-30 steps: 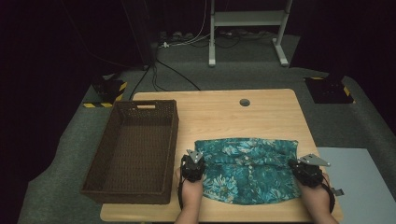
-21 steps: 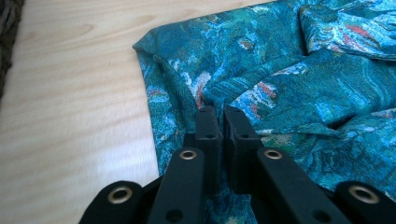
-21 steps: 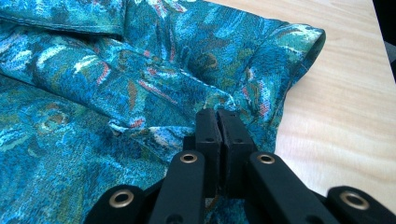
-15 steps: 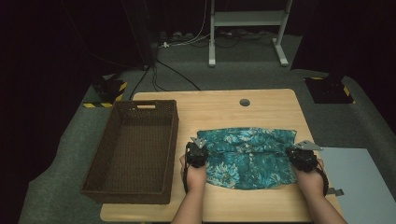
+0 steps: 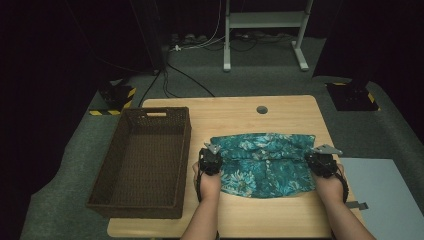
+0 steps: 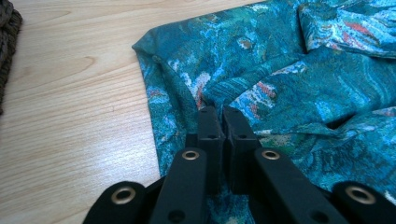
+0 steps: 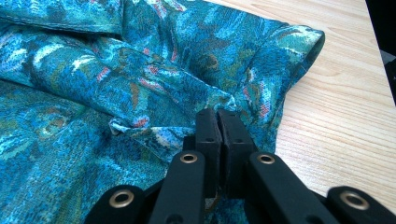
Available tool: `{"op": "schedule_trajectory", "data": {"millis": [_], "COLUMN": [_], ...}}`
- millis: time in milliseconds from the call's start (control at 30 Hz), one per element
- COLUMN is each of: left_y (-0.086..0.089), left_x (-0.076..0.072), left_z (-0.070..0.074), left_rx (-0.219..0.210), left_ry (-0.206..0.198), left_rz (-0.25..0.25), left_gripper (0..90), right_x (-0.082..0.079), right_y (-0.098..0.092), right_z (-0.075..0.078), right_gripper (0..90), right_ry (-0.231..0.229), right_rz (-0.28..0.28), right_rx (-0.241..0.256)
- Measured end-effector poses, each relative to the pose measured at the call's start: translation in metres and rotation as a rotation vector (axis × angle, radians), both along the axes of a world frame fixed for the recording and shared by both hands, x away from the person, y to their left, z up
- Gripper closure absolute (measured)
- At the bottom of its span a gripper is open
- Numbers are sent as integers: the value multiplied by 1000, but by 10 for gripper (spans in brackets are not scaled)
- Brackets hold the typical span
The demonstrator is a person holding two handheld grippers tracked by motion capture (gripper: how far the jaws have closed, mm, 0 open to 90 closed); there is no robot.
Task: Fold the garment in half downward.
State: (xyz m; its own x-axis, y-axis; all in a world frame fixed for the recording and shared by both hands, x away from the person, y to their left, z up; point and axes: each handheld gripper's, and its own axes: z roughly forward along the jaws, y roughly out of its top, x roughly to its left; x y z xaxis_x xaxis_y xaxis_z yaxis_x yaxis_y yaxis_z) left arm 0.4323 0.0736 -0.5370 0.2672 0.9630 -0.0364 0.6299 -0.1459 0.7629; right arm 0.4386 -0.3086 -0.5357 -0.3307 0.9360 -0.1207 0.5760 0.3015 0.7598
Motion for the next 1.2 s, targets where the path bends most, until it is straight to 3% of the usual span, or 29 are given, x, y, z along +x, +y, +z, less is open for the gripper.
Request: {"op": "schedule_trajectory", "data": {"millis": [133, 267, 300, 367, 500, 600, 767, 933, 1200], "left_y": [4, 6, 6, 5, 7, 7, 13, 15, 17], "left_x": [0, -4, -4, -12, -29, -36, -48, -53, -55], "left_z": [15, 38, 38, 54, 55, 44, 13, 6, -2], "left_rx": [-1, -22, -22, -13, -20, -11, -36, -26, -27], "left_ry": [-30, -87, -87, -136, -153, -135, -58, -41, -17], "left_rz": [0, -7, -7, -22, -36, -43, -38, -38, -42], "left_gripper": [872, 872, 872, 872, 872, 871, 870, 845, 825], "right_x": [0, -5, -5, -13, -32, -41, -56, -64, -66], "right_y": [0, 2, 2, 4, 0, -3, -13, -14, -15], "right_z": [12, 38, 38, 58, 69, 63, 25, 8, -1], "right_gripper": [884, 884, 884, 884, 884, 884, 883, 880, 863], "right_ry": [-19, -85, -85, -132, -155, -145, -56, -20, 10], "right_rz": [-8, 14, 14, 40, 67, 72, 49, 47, 35], "right_rx": [16, 17, 17, 14, 25, 24, 29, 29, 40]}}
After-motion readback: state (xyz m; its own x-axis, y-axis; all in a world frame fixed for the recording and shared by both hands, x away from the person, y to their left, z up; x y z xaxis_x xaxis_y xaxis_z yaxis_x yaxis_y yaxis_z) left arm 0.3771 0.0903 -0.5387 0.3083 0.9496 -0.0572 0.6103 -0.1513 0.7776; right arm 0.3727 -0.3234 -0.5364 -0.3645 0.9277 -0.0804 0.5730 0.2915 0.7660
